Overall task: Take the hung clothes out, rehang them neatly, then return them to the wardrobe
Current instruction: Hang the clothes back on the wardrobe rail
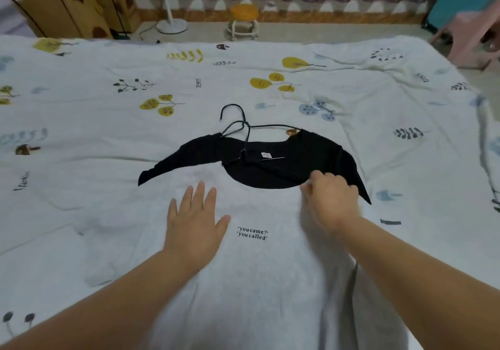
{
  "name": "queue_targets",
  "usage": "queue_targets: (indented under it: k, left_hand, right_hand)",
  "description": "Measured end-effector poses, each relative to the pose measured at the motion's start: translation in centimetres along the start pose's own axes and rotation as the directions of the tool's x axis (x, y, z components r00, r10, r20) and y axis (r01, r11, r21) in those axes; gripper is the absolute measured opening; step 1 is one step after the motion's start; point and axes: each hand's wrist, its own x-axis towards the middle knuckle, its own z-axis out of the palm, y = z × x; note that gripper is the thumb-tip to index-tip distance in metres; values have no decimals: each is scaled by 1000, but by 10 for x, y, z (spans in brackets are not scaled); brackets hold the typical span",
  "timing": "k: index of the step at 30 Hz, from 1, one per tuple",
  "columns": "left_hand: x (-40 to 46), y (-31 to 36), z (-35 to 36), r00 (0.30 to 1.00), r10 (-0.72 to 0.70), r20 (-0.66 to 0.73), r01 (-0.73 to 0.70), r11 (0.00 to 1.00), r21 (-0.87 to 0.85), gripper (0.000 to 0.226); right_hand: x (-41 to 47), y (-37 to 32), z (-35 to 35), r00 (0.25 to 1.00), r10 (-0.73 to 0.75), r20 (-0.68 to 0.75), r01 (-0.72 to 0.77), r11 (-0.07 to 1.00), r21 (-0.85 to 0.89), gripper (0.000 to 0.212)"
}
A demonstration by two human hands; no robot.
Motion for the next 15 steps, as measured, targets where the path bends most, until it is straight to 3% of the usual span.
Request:
queue_targets:
  k: [3,5,9,12,15]
  left_hand:
    - [4,2,-6,994,2,-106,-5,1000,-25,66]
    - [16,3,-15,985,5,-171,-15,998,-59,66]
    - [47,2,-21,991,36,-131,-40,999,-27,66]
    - [62,-3,-8,999,42,-26,-43,999,-25,67]
    - [65,-9,12,997,58,-57,-59,998,-24,69]
  right_hand:
    - [6,2,-10,983,-27,-182,40,997,66,27]
    - [22,2,-20,974,-40,-221,70,989,130,27]
    - [67,-1,-24,988,-82,-130,105,977,185,27]
    - [91,-5,-11,992,-117,-51,122,987,100,27]
    - [103,-4,1,993,-113,28,109,986,127,31]
